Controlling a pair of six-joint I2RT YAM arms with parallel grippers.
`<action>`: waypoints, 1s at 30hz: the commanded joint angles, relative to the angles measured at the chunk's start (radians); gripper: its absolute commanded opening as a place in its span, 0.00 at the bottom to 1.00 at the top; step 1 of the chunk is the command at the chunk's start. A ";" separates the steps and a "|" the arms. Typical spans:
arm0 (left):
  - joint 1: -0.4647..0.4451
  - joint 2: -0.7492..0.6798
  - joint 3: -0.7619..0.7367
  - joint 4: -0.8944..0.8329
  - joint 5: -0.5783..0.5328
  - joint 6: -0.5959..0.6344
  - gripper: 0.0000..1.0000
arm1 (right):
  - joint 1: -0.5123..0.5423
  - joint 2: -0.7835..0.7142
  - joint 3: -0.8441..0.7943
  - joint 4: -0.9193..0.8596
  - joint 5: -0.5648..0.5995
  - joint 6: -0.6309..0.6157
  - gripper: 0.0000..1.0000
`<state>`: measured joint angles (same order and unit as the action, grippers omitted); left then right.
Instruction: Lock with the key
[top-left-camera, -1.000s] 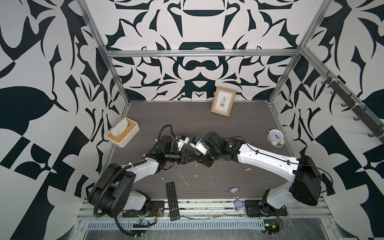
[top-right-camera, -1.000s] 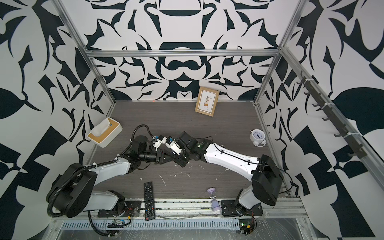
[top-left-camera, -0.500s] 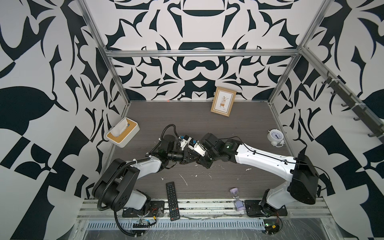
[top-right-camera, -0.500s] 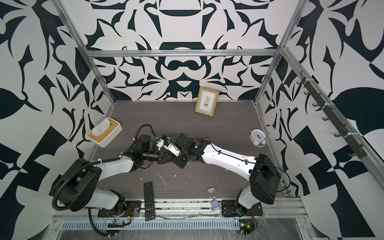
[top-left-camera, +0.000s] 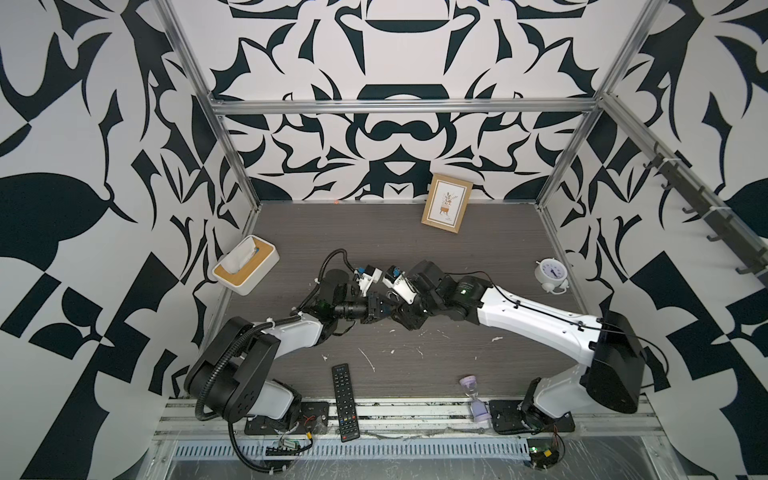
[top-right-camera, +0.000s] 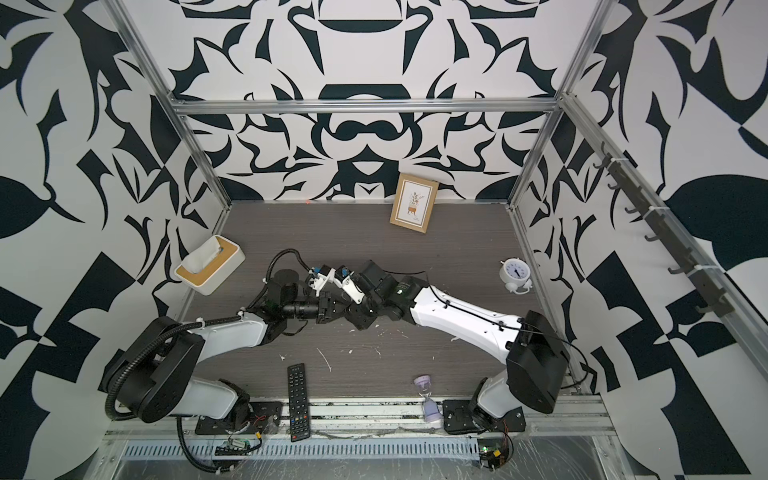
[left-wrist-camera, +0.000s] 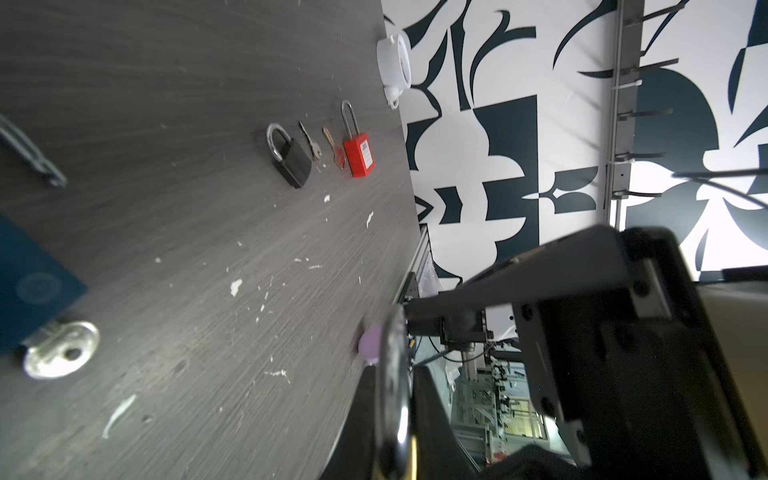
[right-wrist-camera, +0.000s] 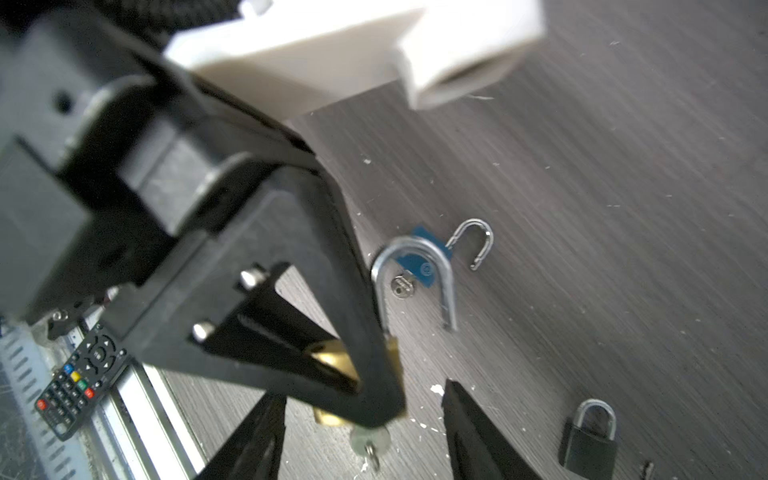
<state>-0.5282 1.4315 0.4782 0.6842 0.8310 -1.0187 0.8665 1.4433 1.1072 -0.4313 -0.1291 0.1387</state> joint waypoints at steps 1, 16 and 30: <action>-0.001 -0.037 -0.030 0.184 -0.083 -0.109 0.00 | -0.130 -0.130 -0.082 0.231 -0.132 0.235 0.61; 0.015 0.109 -0.046 0.742 -0.266 -0.520 0.00 | -0.298 -0.114 -0.392 1.036 -0.582 0.886 0.39; 0.014 0.103 -0.025 0.740 -0.259 -0.518 0.00 | -0.299 -0.061 -0.421 1.161 -0.587 0.941 0.34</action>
<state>-0.5163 1.5429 0.4320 1.3449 0.5709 -1.5196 0.5705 1.3853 0.6762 0.6609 -0.6949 1.0710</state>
